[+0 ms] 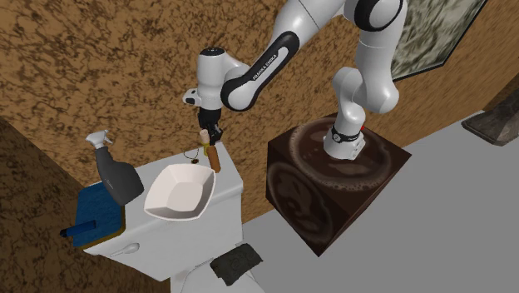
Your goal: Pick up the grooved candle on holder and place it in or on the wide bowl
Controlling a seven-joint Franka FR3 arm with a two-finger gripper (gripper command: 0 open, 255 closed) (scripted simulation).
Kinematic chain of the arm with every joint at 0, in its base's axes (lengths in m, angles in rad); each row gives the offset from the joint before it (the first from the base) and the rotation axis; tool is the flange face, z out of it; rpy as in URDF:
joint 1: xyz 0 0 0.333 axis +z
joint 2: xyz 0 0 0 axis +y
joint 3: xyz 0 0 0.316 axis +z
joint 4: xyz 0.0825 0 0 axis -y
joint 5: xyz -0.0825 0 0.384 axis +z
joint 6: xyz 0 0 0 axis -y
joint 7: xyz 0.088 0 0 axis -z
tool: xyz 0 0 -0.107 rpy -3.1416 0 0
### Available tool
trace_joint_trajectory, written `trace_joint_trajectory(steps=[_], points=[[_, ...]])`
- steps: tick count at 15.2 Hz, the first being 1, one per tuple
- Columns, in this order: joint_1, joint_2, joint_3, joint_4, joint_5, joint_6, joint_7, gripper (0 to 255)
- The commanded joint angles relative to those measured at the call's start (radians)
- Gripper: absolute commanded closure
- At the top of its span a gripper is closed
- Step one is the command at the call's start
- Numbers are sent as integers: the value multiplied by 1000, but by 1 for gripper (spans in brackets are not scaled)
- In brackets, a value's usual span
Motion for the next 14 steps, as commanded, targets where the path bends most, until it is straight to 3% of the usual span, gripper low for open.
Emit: trace_joint_trajectory(steps=[1,5,14], points=[[0,1,0,-1,0,0,0,255],[2,1,1,-1,0,0,2,255],[15,-76,-17,39,-70,-107,55,255]])
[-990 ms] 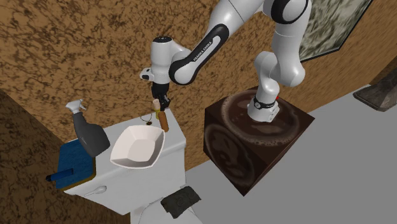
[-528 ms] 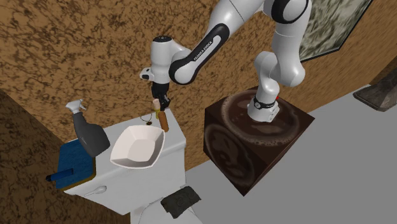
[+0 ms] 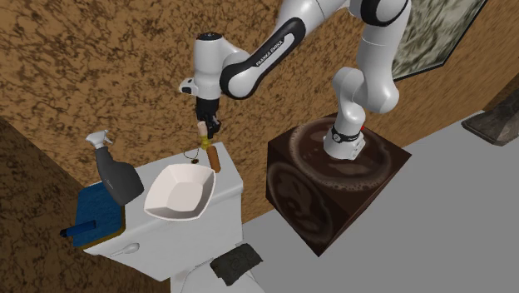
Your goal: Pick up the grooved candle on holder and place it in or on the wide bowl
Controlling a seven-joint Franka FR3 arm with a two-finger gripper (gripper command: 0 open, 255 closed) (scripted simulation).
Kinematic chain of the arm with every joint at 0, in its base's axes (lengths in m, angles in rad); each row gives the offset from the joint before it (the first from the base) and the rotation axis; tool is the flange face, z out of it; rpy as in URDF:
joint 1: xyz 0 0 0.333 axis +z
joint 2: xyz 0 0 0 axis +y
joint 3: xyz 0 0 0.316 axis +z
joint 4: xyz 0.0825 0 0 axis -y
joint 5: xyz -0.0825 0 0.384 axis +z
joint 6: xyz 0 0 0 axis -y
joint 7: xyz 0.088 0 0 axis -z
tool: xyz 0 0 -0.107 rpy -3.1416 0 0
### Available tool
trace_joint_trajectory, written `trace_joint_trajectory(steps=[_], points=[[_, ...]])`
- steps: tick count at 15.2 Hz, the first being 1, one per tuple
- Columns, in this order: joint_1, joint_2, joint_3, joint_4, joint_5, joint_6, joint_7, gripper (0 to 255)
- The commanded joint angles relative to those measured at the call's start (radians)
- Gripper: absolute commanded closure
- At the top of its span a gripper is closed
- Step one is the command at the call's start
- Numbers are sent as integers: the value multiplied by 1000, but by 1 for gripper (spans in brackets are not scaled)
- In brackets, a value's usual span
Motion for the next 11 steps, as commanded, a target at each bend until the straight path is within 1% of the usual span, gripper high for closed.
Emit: trace_joint_trajectory(steps=[1,11], points=[[3,-20,-3,6,-17,-24,13,255],[9,-86,-7,75,-69,-149,52,255]])
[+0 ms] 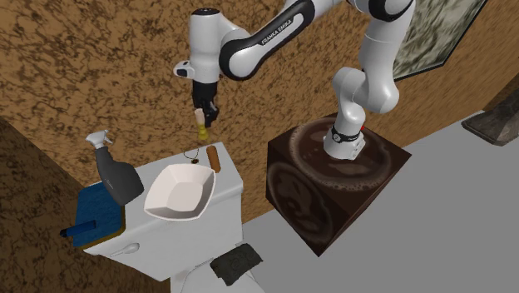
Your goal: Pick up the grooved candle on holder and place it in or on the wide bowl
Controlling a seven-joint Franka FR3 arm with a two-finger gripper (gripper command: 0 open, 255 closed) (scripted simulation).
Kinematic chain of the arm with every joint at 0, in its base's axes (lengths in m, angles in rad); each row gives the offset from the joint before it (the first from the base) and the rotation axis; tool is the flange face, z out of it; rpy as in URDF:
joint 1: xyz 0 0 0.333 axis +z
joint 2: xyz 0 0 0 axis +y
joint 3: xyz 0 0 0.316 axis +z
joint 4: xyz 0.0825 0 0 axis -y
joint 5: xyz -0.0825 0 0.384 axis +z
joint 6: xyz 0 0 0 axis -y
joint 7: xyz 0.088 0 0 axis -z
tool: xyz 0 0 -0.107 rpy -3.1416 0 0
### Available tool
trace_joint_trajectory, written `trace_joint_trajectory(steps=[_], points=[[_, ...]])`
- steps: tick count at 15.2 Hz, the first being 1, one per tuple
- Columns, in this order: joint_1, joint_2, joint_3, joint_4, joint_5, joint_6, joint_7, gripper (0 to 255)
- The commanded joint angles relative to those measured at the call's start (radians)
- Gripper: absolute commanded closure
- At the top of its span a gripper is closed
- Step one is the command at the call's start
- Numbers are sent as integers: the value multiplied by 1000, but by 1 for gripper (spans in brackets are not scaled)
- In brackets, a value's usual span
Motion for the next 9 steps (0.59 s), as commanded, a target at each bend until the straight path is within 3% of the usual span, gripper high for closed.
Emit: trace_joint_trajectory(steps=[1,4,9], points=[[0,-11,-1,17,-8,-27,4,255],[0,-24,-1,39,-17,-61,12,255],[44,73,42,162,6,-92,94,255]])
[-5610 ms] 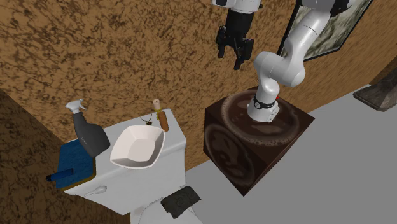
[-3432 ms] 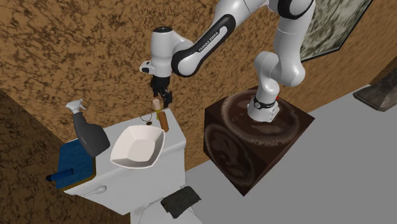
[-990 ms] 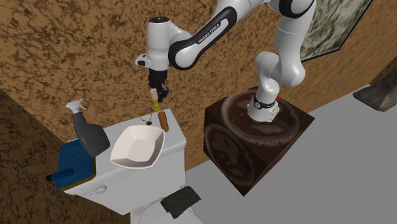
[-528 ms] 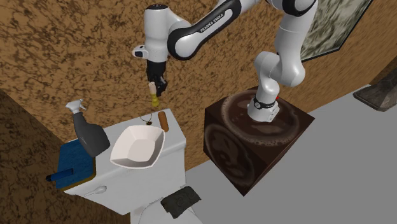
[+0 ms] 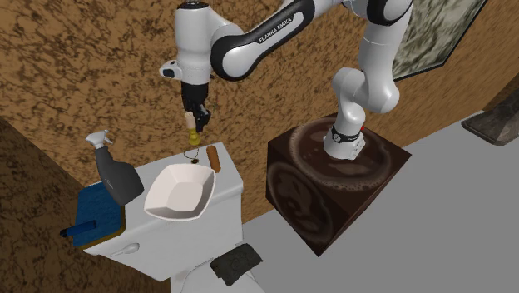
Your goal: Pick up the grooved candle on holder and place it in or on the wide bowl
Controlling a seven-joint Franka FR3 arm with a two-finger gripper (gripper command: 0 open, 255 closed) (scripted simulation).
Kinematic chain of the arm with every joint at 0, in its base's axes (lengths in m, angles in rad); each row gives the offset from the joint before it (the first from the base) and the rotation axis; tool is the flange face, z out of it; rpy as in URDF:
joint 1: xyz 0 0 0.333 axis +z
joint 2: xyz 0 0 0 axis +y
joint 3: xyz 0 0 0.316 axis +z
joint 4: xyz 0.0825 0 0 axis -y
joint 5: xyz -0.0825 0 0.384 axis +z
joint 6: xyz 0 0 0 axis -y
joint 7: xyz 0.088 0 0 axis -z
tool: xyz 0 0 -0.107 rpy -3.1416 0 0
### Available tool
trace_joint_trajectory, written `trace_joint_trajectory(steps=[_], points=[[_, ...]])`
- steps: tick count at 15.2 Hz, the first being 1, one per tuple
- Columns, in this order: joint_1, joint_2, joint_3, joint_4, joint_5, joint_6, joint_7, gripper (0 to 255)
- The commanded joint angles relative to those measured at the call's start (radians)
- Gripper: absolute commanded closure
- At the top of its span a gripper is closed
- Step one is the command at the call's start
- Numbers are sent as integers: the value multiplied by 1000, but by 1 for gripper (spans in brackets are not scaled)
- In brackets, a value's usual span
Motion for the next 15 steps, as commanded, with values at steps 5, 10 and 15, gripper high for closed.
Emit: trace_joint_trajectory(steps=[5,10,15], points=[[46,125,45,182,22,-62,97,255],[72,260,76,380,43,-130,167,255],[75,290,83,371,51,-93,173,255]])
